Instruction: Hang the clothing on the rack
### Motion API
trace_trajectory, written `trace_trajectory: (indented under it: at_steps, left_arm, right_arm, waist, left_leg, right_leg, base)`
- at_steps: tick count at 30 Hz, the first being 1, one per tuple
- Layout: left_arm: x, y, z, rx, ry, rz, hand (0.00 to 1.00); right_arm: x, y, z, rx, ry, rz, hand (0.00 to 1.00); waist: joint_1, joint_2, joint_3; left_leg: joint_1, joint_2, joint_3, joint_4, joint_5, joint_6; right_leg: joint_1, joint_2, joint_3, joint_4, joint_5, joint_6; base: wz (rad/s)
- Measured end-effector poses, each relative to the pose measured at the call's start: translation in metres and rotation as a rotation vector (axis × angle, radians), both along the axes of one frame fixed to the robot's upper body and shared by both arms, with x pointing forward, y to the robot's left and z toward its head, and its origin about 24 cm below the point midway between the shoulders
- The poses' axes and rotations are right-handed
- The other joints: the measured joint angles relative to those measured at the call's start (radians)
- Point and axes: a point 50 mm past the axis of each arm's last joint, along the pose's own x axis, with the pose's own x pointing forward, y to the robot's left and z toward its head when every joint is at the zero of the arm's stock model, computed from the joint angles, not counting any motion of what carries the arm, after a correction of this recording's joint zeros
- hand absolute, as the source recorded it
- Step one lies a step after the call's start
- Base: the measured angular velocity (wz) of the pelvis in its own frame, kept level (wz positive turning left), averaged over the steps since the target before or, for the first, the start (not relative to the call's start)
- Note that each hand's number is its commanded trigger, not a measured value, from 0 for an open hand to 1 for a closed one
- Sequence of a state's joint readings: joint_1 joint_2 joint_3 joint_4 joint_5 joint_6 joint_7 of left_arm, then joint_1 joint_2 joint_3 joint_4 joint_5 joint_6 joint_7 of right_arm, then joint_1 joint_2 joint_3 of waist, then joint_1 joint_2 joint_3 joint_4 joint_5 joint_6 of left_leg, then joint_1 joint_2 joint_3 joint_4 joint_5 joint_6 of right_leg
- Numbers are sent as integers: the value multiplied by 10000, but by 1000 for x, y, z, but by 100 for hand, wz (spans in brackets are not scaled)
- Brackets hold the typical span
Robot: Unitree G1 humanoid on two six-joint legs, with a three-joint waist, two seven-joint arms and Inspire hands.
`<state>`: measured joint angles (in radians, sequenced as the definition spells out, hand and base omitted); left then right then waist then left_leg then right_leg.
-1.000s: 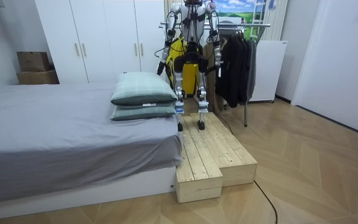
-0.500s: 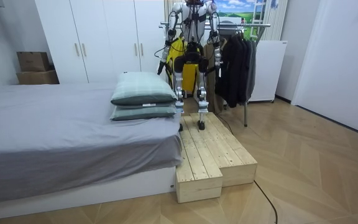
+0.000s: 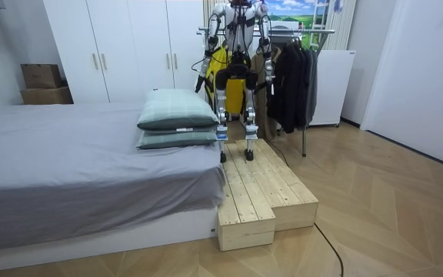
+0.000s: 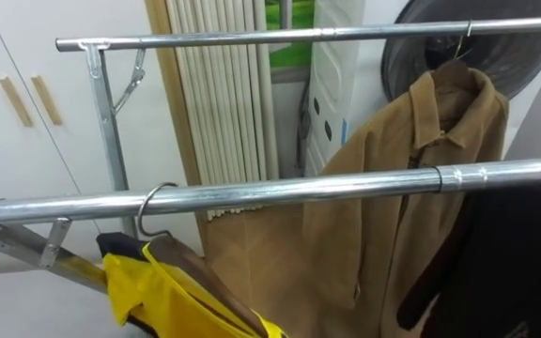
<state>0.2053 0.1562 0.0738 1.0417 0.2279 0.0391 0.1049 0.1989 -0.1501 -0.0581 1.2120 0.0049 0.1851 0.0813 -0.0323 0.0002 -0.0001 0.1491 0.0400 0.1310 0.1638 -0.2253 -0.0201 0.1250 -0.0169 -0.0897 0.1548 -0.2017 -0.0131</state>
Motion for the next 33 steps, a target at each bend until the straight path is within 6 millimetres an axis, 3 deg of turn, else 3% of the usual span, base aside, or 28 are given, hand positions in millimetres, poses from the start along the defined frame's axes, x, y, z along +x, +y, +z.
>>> trace_trajectory:
  at_steps: [17, 19, 22, 25, 26, 28, 29, 30, 31, 32, 33]
  left_arm:
    - [2, -1, 0, 77, -108, -24, 0]
    - [7, -1, 1, 22, -280, -83, 0]
    - [29, -5, 3, -119, -909, -281, 0]
    - [53, -12, 7, -302, -1703, -506, 0]
    - [60, -15, 8, -404, -1929, -699, 0]
    - [83, -24, 13, -705, -2472, -1288, 0]
    - [89, -26, 15, -800, -2636, -1456, 0]
    - [103, -32, 20, -1073, -3082, -1717, 0]
    - [109, -36, 21, -1233, -3280, -1806, 0]
    - [110, -38, 22, -1546, -3400, -1772, 0]
    - [106, -37, 21, -1781, -3358, -1519, 0]
  right_arm:
    - [4, 0, 0, -20, -98, 365, 0]
    - [7, -1, 0, -1, -141, 606, 0]
    - [27, -6, 2, -101, -274, 2037, 0]
    - [43, -12, 4, -350, -325, 3210, 0]
    - [46, -12, 4, -373, -255, 3520, 0]
    - [49, -13, 4, -406, -132, 3502, 0]
    - [50, -14, 4, -405, -130, 3469, 0]
    - [51, -16, 5, -463, -177, 3291, 0]
    - [53, -18, 5, -516, -207, 3247, 0]
    - [55, -18, 6, -555, -166, 3391, 0]
    - [56, -17, 5, -583, -100, 3560, 0]
  waist:
    - [116, -48, -26]
    - [120, -21, -12]
    - [254, 72, 2]
    - [601, 184, 16]
    - [704, 249, -18]
    - [677, 255, -29]
    - [654, 161, -61]
    - [610, 107, -38]
    - [612, 100, 19]
    - [659, 74, 55]
    - [651, 52, 60]
  left_leg:
    - [-94, 16, -20, 60, -1, 0]
    - [-298, 12, -168, 256, -7, -2]
    - [-1133, -10, -530, 717, -22, -4]
    - [-1682, -86, -1129, 781, 135, -76]
    - [-1918, -133, -1457, 802, 273, -117]
    - [-2476, -248, -1632, 259, 1070, -196]
    - [-2545, -289, -1529, -88, 1416, -203]
    - [-2639, -304, -717, -589, 1987, -89]
    - [-2746, -243, -1, -377, 1951, 28]
    - [-2822, 87, 1605, 670, 1391, 241]
    - [-2702, 445, 2673, 1901, 744, 326]
  right_leg:
    - [-53, -1, -12, 208, 1, -1]
    - [-122, -49, -221, 292, 0, -1]
    - [-607, -126, -674, 493, 8, -15]
    - [-763, -136, -1248, 455, 45, -33]
    - [-740, -149, -1646, 295, 81, -80]
    - [-819, -231, -2839, -85, 249, -196]
    - [-882, -296, -3244, -145, 282, -235]
    - [-1100, -505, -4130, -235, 314, -337]
    - [-1156, -605, -4501, -191, 252, -412]
    - [-1087, -682, -5150, -156, 144, -459]
    - [-851, -662, -5819, -186, 26, -488]
  base:
    - [1]
    - [23]
    - [45]
    - [73]
    - [102]
    - [152]
    - [170]
    - [138]
    - [141]
    - [95]
    - [77]
